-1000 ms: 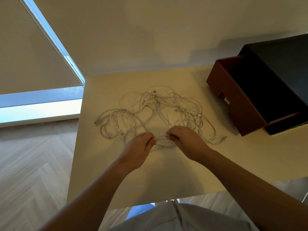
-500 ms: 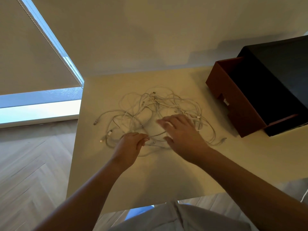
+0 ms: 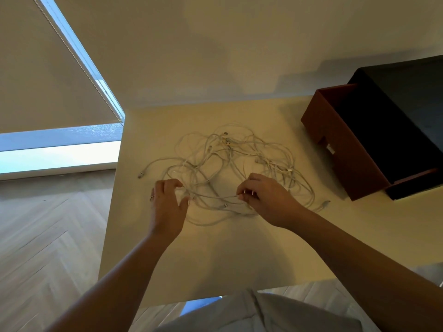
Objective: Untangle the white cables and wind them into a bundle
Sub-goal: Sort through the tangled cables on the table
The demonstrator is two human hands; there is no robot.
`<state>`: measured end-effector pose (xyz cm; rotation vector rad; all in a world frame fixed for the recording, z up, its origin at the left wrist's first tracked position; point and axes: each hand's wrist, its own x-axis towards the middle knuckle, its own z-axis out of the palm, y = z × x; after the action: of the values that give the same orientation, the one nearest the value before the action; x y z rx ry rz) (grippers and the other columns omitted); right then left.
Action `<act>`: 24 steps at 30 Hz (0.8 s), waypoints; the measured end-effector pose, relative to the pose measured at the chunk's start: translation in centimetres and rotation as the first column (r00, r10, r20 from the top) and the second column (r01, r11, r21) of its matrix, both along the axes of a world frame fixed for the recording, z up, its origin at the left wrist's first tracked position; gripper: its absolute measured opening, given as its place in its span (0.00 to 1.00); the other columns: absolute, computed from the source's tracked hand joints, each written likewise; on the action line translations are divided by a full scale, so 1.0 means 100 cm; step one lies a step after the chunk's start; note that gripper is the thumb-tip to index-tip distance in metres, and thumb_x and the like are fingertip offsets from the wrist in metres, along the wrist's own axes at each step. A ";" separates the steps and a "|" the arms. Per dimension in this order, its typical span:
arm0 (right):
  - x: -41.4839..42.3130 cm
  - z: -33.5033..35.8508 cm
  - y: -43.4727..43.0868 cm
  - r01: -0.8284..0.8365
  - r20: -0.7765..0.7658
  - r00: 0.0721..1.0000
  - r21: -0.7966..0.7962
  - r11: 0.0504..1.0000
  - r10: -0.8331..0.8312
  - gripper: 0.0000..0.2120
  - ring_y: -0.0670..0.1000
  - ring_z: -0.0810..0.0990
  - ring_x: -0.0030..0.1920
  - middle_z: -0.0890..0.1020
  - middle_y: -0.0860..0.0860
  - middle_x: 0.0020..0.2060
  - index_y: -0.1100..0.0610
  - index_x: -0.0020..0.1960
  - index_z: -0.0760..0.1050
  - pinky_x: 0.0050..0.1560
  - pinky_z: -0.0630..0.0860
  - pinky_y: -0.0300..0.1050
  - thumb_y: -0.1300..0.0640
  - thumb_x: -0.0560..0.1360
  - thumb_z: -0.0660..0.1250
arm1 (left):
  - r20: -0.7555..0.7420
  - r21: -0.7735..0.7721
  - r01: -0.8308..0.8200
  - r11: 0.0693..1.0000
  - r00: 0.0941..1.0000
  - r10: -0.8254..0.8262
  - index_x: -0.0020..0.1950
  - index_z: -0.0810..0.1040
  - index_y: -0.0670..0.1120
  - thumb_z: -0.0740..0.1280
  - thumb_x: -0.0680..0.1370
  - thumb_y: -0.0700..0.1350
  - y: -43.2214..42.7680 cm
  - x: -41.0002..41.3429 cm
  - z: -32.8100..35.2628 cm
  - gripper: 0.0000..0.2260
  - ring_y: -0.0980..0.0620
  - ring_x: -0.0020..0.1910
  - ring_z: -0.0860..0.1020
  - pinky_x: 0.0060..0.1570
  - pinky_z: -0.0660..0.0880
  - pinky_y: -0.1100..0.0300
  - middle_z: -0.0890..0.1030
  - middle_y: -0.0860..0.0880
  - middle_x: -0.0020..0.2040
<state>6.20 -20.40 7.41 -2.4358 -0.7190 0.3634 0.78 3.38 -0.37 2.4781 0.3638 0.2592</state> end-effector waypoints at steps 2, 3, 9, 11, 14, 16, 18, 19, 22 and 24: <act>0.000 -0.001 0.000 0.027 -0.058 0.998 0.056 0.998 -0.024 0.05 0.42 0.72 0.40 0.73 0.45 0.41 0.57 0.50 0.79 0.42 0.65 0.28 0.60 0.78 0.65 | -0.073 -0.018 -0.006 1.000 0.997 0.005 0.57 0.76 0.43 0.73 0.71 0.37 0.005 0.002 -0.008 0.16 0.40 0.54 0.74 0.54 0.64 0.58 0.74 0.42 0.54; -0.001 0.000 0.000 0.041 -0.093 0.995 0.084 0.996 -0.033 0.05 0.40 0.72 0.40 0.73 0.44 0.41 0.58 0.49 0.79 0.42 0.65 0.26 0.62 0.77 0.65 | -0.099 -0.020 0.005 1.000 0.995 -0.007 0.58 0.76 0.43 0.73 0.71 0.38 0.006 0.003 -0.011 0.16 0.40 0.54 0.75 0.55 0.66 0.56 0.74 0.42 0.55; -0.002 0.007 -0.002 0.078 -0.269 0.963 0.223 0.972 -0.016 0.05 0.42 0.73 0.41 0.77 0.48 0.42 0.55 0.49 0.79 0.43 0.67 0.30 0.62 0.77 0.65 | -0.150 -0.007 0.030 1.000 0.988 -0.030 0.59 0.80 0.47 0.71 0.74 0.41 0.004 0.011 -0.014 0.14 0.40 0.54 0.76 0.56 0.72 0.50 0.77 0.43 0.56; -0.001 0.010 -0.005 0.093 -0.301 0.954 0.260 0.961 -0.010 0.06 0.43 0.74 0.42 0.78 0.49 0.43 0.54 0.48 0.78 0.45 0.68 0.32 0.63 0.77 0.65 | -0.110 -0.007 0.013 1.000 0.994 -0.014 0.53 0.82 0.48 0.71 0.75 0.42 0.006 0.013 -0.013 0.08 0.42 0.50 0.78 0.52 0.72 0.54 0.79 0.46 0.52; 0.001 0.012 -0.014 0.164 -0.311 0.948 0.281 0.945 -0.072 0.07 0.46 0.74 0.43 0.78 0.49 0.43 0.52 0.47 0.77 0.43 0.68 0.32 0.62 0.78 0.64 | -0.064 0.057 0.015 0.998 0.998 -0.012 0.51 0.83 0.50 0.70 0.76 0.43 0.013 0.013 -0.012 0.05 0.43 0.49 0.77 0.50 0.71 0.53 0.80 0.48 0.51; 0.003 0.012 -0.021 0.210 -0.306 0.944 0.262 0.942 -0.125 0.07 0.45 0.73 0.41 0.78 0.49 0.41 0.52 0.47 0.76 0.42 0.69 0.34 0.62 0.79 0.63 | -0.049 0.095 0.025 0.995 0.999 -0.020 0.50 0.82 0.49 0.69 0.76 0.44 0.014 0.014 -0.010 0.05 0.42 0.50 0.77 0.50 0.71 0.52 0.81 0.49 0.51; 0.005 0.011 -0.027 0.252 -0.284 0.940 0.210 0.945 -0.187 0.07 0.46 0.73 0.39 0.77 0.48 0.40 0.52 0.48 0.75 0.41 0.70 0.39 0.62 0.80 0.61 | -0.041 0.098 0.023 0.995 0.999 -0.019 0.50 0.81 0.48 0.68 0.78 0.45 0.013 0.015 -0.006 0.04 0.41 0.49 0.78 0.48 0.70 0.51 0.83 0.48 0.49; 0.006 0.010 -0.030 0.258 -0.258 0.943 0.160 0.953 -0.212 0.08 0.47 0.74 0.38 0.77 0.47 0.40 0.52 0.51 0.75 0.40 0.70 0.41 0.62 0.80 0.60 | -0.044 0.090 0.013 0.996 0.999 -0.009 0.50 0.80 0.48 0.67 0.78 0.45 0.013 0.016 -0.004 0.04 0.42 0.47 0.79 0.46 0.70 0.52 0.83 0.48 0.47; 0.004 0.012 -0.039 0.188 -0.188 0.964 -0.014 0.982 -0.187 0.15 0.43 0.74 0.37 0.76 0.44 0.43 0.46 0.65 0.69 0.36 0.67 0.35 0.57 0.80 0.59 | -0.049 0.044 -0.002 0.999 0.999 0.004 0.48 0.79 0.50 0.66 0.78 0.46 0.011 0.015 0.002 0.02 0.46 0.43 0.80 0.41 0.65 0.58 0.83 0.51 0.43; 0.000 0.015 -0.038 0.092 -0.151 0.982 -0.133 0.987 -0.112 0.21 0.41 0.73 0.40 0.76 0.44 0.50 0.45 0.71 0.63 0.40 0.66 0.35 0.51 0.79 0.61 | -0.009 0.012 0.017 1.000 1.000 -0.017 0.46 0.78 0.50 0.67 0.78 0.45 0.009 0.015 0.006 0.01 0.49 0.40 0.79 0.40 0.66 0.59 0.81 0.54 0.41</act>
<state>6.22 -24.21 8.92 -2.5146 -0.5147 0.5695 2.26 4.30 0.24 2.4937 0.3453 0.2439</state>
